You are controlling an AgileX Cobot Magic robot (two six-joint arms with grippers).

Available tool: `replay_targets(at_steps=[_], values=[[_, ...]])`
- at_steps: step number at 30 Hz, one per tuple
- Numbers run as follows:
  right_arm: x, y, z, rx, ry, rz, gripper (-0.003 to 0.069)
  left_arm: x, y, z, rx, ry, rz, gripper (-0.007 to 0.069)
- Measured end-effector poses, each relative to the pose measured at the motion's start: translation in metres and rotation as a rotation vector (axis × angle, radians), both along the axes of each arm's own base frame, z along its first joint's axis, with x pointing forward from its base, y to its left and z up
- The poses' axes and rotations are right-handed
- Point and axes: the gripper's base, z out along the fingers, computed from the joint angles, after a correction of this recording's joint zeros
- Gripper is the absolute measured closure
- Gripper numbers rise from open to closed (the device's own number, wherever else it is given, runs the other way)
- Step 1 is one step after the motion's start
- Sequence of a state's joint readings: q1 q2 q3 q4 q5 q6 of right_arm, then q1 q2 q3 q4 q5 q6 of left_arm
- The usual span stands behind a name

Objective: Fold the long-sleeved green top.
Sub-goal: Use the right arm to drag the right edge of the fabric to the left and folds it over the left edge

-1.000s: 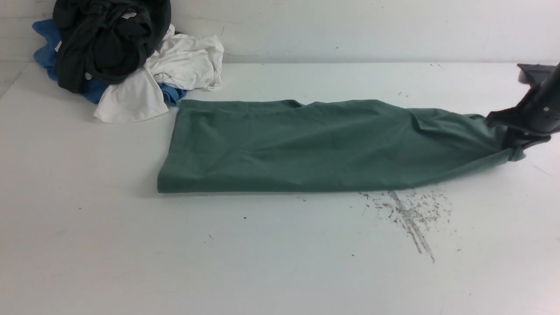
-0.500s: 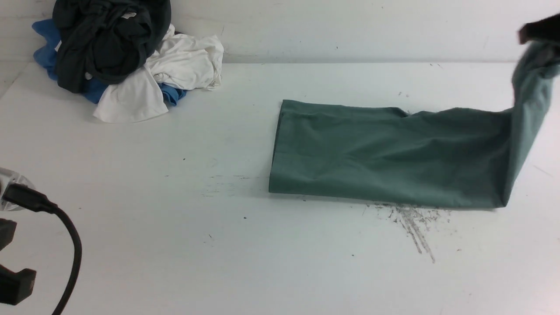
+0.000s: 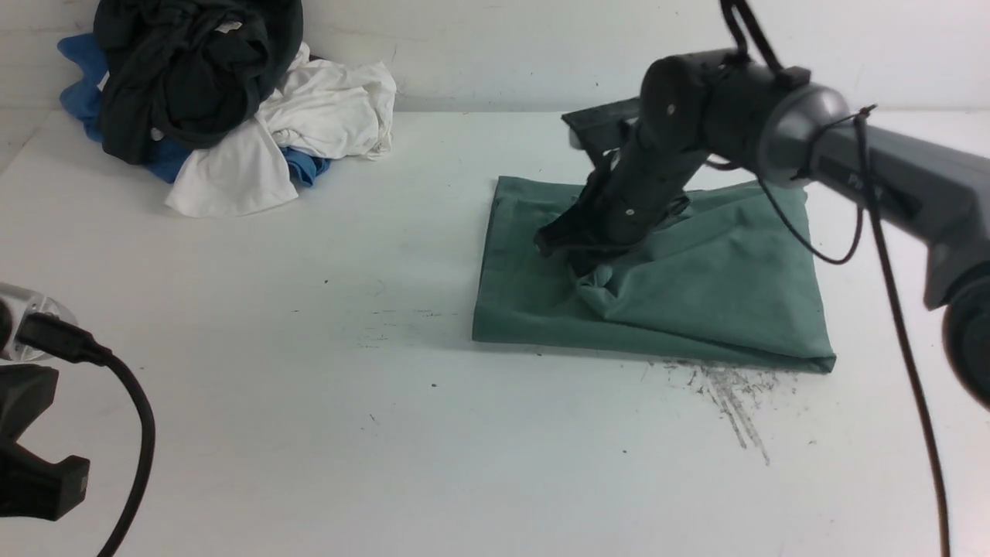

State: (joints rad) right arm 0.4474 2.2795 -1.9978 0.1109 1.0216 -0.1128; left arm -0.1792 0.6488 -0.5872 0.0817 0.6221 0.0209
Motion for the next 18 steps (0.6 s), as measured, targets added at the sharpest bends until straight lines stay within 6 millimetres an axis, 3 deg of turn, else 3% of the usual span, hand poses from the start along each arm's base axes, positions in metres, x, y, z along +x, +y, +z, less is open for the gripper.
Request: replay_targets(at_steps=[9,14,18], values=[[-0.004,0.030,0.023,0.064,-0.174,0.075,0.0639,0.002,-0.001,-0.005,-0.019,-0.023,-0.004,0.0631],[-0.007,0.061,0.004,0.185,-0.191,0.121,0.0639,0.002,-0.003,-0.007,-0.055,-0.028,-0.005,0.0631],[-0.003,0.074,-0.036,0.235,-0.150,0.104,0.0611,0.002,-0.003,-0.007,-0.059,-0.030,-0.005,0.0631]])
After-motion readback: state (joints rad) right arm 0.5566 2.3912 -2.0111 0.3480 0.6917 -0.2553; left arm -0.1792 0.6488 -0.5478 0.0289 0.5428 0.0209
